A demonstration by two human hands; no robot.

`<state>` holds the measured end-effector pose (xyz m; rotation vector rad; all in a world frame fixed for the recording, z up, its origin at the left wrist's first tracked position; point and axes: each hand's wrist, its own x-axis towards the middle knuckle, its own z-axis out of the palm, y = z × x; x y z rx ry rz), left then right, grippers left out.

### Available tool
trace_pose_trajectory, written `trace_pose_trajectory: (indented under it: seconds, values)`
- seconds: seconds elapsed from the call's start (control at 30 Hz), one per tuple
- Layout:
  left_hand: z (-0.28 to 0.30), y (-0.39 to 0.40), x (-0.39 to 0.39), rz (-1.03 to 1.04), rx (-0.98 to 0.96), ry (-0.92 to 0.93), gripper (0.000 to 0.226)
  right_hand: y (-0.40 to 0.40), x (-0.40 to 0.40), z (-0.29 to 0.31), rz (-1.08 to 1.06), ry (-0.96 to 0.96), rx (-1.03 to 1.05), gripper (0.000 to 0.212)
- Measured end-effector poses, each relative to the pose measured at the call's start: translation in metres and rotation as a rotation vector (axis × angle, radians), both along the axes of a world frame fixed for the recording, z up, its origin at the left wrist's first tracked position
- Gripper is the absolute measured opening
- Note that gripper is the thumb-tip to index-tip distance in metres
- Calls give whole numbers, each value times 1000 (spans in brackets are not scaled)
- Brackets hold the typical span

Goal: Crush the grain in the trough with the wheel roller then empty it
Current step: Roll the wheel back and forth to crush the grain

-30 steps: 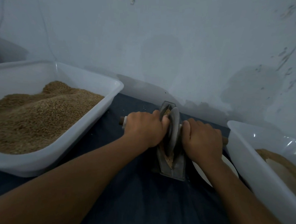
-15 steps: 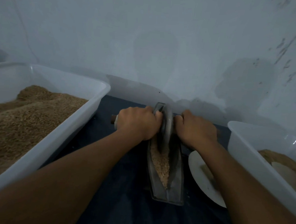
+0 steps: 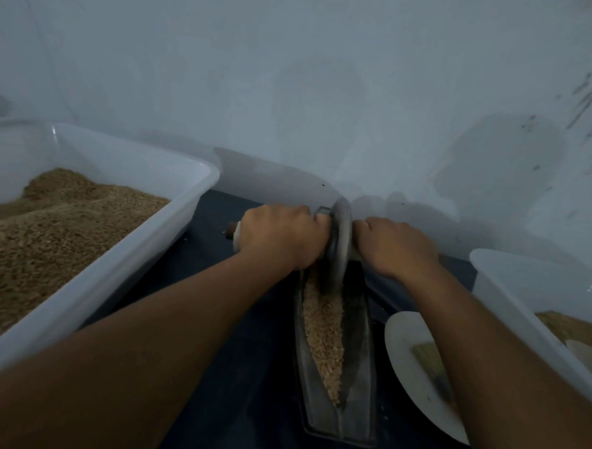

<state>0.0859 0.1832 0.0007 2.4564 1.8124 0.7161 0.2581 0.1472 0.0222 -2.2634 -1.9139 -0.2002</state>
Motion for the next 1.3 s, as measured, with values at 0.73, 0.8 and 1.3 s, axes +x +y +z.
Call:
trace_pose_trajectory:
  seconds: [0.73,0.8,1.3]
  values:
    - [-3,-50,-16,-10,27,83,59,-49,-19,-12,-2,-82,175,43]
    - [-2,-52,-17,-27,10,93,61,-54,-20,-15,-8,-78,189,38]
    - [-9,-72,-22,-53,113,145,60,-75,-18,-4,25,-6,-27,51]
